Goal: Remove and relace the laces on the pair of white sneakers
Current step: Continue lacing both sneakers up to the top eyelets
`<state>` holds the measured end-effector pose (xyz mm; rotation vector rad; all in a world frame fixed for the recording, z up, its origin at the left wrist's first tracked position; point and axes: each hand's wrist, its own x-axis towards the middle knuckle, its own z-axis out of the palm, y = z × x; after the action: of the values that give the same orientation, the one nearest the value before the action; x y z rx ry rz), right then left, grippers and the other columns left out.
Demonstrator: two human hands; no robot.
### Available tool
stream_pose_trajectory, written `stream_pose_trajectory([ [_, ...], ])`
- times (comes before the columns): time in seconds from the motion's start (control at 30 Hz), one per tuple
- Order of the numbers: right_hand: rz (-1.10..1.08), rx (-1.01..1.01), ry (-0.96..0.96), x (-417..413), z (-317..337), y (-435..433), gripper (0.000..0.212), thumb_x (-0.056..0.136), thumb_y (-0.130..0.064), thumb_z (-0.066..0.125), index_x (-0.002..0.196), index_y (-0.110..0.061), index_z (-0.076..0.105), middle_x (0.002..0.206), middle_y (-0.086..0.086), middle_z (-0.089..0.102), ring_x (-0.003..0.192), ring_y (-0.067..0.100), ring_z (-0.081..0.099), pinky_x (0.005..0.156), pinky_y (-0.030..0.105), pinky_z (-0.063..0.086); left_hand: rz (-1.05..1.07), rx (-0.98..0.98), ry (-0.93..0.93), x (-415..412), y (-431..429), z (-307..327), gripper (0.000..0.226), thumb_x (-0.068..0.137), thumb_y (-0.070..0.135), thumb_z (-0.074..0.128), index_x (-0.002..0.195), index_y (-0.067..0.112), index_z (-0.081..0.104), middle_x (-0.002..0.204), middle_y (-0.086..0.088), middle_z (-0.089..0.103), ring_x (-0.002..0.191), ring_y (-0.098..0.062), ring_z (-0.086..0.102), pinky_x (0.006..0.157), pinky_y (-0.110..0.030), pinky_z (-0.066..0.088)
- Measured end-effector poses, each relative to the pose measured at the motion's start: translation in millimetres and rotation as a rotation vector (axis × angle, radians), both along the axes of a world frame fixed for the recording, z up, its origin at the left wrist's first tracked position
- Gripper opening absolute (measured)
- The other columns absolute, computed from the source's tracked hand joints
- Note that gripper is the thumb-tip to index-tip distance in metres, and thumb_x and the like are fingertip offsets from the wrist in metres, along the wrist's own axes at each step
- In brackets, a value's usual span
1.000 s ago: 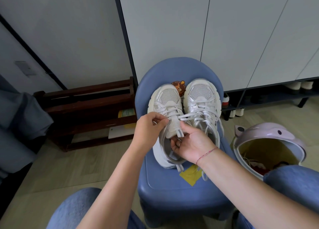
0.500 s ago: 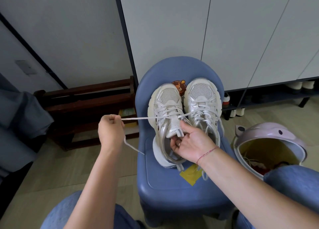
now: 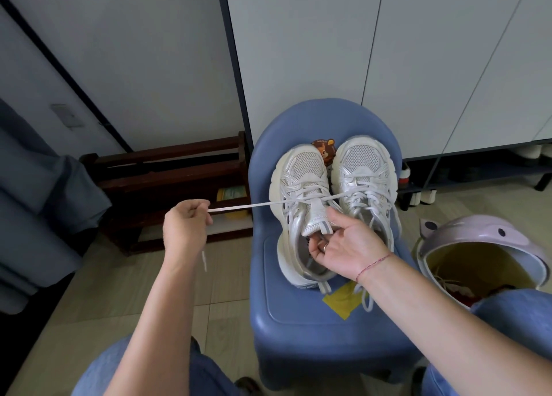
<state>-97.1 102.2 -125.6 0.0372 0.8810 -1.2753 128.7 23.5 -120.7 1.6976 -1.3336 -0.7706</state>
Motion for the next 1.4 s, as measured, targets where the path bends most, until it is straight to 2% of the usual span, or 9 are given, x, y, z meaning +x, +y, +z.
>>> stream_pose_trajectory([
  [0.2,0.355,0.147,0.246,2,16,29,0.043,0.092,-0.039,0.053,0.101,0.003,0.054,0.074,0.011,0.052,0.059,0.016,0.050,0.049,0.023,0.040,-0.542,0.152,-0.157,-8,25,14,0.010,0.093,0.021,0.067,0.086,0.025,0.073,0.065,0.002,0.071,0.055,-0.010,0.048,0.055,-0.022,0.040],
  [0.37,0.613,-0.157,0.312,19,31,45,0.033,0.080,-0.034,0.060,0.099,-0.007,0.061,0.076,0.004,0.058,0.059,0.010,0.049,0.047,0.017,0.040,-0.785,0.266,0.053,-28,57,33,0.017,0.089,0.027,0.071,0.074,0.018,0.075,0.063,-0.003,0.069,0.047,-0.014,0.031,0.045,-0.021,0.025],
  [0.57,0.314,-0.271,0.435,17,32,36,0.020,0.079,-0.019,0.062,0.089,-0.004,0.069,0.063,0.001,0.050,0.045,0.003,0.041,0.039,0.012,0.030,-0.805,0.179,0.217,-45,69,41,0.014,0.090,0.021,0.067,0.086,0.010,0.073,0.065,-0.009,0.069,0.041,-0.010,0.032,0.042,-0.018,0.025],
  [0.7,0.138,-0.298,0.311,1,44,23,0.018,0.081,-0.013,0.057,0.089,-0.001,0.067,0.058,0.000,0.051,0.043,0.002,0.042,0.040,0.011,0.032,-0.772,0.178,0.195,-45,68,40,0.014,0.093,0.020,0.066,0.089,0.009,0.074,0.070,-0.007,0.073,0.042,-0.010,0.033,0.043,-0.016,0.028],
  [0.8,-0.047,-0.264,0.136,-19,48,10,0.019,0.094,-0.012,0.047,0.092,-0.001,0.063,0.058,-0.001,0.052,0.042,0.001,0.044,0.041,0.010,0.035,-0.759,0.185,0.160,-43,68,39,0.016,0.094,0.023,0.064,0.088,0.014,0.076,0.072,-0.006,0.074,0.044,-0.010,0.034,0.045,-0.017,0.031],
  [0.93,-0.187,-0.237,-0.025,-38,39,1,0.021,0.095,-0.015,0.048,0.099,0.002,0.061,0.074,0.004,0.055,0.052,0.004,0.051,0.048,0.012,0.045,-0.736,0.221,0.165,-38,67,36,0.016,0.094,0.023,0.064,0.091,0.013,0.077,0.072,-0.004,0.074,0.044,-0.009,0.032,0.047,-0.017,0.030],
  [1.13,0.409,-0.280,0.423,1,35,22,0.027,0.074,-0.025,0.064,0.092,-0.004,0.067,0.068,0.000,0.056,0.052,0.006,0.045,0.044,0.014,0.037,-0.701,0.170,0.196,-44,66,34,0.016,0.094,0.022,0.064,0.092,0.014,0.077,0.068,-0.004,0.072,0.043,-0.010,0.030,0.042,-0.016,0.026],
  [1.27,0.345,-0.340,0.655,9,29,25,0.014,0.079,-0.017,0.067,0.089,-0.008,0.072,0.063,-0.005,0.064,0.049,0.003,0.037,0.044,0.011,0.033,-0.725,0.160,0.191,-51,70,32,0.014,0.093,0.021,0.065,0.089,0.015,0.078,0.070,-0.008,0.072,0.042,-0.009,0.030,0.042,-0.016,0.026],
  [1.4,0.150,-0.383,0.783,2,29,20,0.011,0.087,-0.008,0.062,0.086,0.002,0.067,0.053,-0.006,0.055,0.048,0.004,0.042,0.045,0.012,0.037,-0.750,0.164,0.166,-52,70,29,0.016,0.096,0.021,0.063,0.095,0.014,0.077,0.074,-0.003,0.075,0.044,-0.008,0.034,0.044,-0.015,0.031],
])
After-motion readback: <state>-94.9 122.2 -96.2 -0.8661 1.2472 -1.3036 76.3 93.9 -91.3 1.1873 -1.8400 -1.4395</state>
